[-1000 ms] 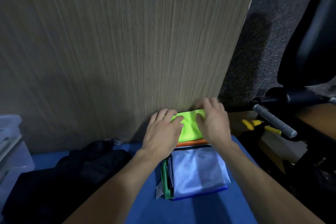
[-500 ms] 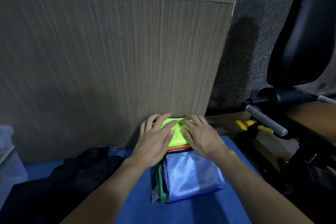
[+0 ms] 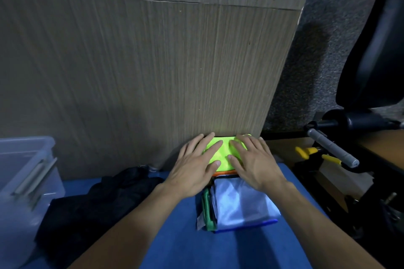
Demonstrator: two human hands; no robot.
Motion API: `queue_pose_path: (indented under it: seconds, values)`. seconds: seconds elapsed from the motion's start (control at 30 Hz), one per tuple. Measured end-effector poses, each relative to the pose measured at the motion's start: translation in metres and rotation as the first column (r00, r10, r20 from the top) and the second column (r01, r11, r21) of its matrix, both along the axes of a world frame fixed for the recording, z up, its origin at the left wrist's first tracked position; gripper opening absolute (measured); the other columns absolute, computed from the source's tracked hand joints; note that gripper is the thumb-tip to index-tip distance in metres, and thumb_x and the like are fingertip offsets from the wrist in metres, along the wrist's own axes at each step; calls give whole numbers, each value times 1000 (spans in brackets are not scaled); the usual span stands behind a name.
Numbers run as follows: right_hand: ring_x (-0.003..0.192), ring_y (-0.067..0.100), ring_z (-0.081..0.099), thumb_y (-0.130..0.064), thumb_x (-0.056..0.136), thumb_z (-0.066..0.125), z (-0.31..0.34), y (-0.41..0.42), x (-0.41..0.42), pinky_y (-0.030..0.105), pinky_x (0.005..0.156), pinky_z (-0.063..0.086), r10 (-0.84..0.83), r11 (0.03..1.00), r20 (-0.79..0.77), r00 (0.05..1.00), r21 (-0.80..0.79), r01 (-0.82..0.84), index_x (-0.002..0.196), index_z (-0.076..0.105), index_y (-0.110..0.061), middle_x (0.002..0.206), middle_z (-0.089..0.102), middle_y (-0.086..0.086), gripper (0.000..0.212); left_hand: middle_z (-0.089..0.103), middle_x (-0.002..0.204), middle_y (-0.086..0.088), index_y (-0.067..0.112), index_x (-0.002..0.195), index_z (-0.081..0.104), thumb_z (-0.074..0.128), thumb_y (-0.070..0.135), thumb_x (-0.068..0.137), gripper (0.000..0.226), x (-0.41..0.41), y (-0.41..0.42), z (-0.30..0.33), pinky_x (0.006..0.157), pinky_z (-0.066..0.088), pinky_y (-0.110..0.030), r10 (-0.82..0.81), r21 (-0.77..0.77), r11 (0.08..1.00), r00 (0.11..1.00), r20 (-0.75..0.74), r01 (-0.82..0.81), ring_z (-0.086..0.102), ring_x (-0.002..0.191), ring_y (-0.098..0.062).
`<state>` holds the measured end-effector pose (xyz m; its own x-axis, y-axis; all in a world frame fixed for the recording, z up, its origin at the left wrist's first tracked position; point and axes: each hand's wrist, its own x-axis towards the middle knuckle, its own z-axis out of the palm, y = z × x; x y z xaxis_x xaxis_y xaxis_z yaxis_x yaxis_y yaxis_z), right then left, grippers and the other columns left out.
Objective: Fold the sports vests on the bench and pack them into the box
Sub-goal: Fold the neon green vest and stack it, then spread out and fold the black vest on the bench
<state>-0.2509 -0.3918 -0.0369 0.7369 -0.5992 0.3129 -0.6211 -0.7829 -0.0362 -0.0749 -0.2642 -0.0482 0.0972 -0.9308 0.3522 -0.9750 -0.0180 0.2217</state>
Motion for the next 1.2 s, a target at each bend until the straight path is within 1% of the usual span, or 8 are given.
queue_pose_path:
  seconds: [0.33,0.57,0.77,0.9,1.0,1.07,1.13,1.2]
  values:
    - [144,32,35,-56,97,22,-1,56,16,52,123,21,-16,1000,167,986,-12,18,144,52,-15,152,46,8,69,33,154,12,32,149,42,46,46,103,49,31,134,-17,114,35,-39,113,9,994,993,-24,-113,30,142,-14]
    - [137,25,45,-42,96,39,-32,172,60,35,117,35,296,940,280,913,83,-330,141,55,-10,147,50,6,58,33,148,-1,26,147,32,60,65,88,76,64,210,-29,108,38,-48,496,467,731,857,138,-498,35,135,-32]
    - [146,11,31,-38,102,53,-74,233,71,16,116,21,287,823,190,939,452,-343,157,31,-20,159,31,-8,62,49,122,-2,20,121,52,49,16,102,19,74,232,-51,86,45,-39,465,347,793,865,188,-501,46,114,-27]
    - [145,8,32,-38,98,63,-74,243,68,15,115,25,219,763,261,940,554,-332,159,27,-23,159,31,-8,73,58,103,5,21,105,56,52,24,104,4,77,245,-44,88,50,-41,307,323,920,920,-244,-222,57,97,-17]
    - [147,0,27,-39,89,74,-62,248,66,22,121,24,149,774,520,841,469,-426,158,31,-21,159,31,-7,83,67,92,8,18,101,61,60,24,98,7,67,259,-21,83,52,-32,130,96,992,701,-701,-87,62,89,-10]
    - [146,-2,28,-37,90,76,-49,250,63,19,120,24,31,819,700,714,391,-419,156,36,-20,157,34,-11,79,71,96,0,9,107,64,61,12,98,10,58,267,0,79,53,-25,-69,-109,987,302,-951,-117,65,91,-13]
    - [143,-3,35,-46,90,70,-35,255,58,25,116,33,-103,778,769,631,457,-431,155,36,-30,155,35,-21,75,73,103,-8,3,118,63,56,12,95,26,57,268,17,76,56,-26,-250,-232,954,-79,-965,-189,68,92,-16]
    - [135,0,46,-56,87,63,-32,257,54,31,110,42,-234,671,754,614,582,-459,154,37,-36,152,39,-24,74,73,100,-8,4,120,63,53,14,97,27,61,265,26,72,57,-29,-320,-266,931,-213,-923,-249,69,87,-16]
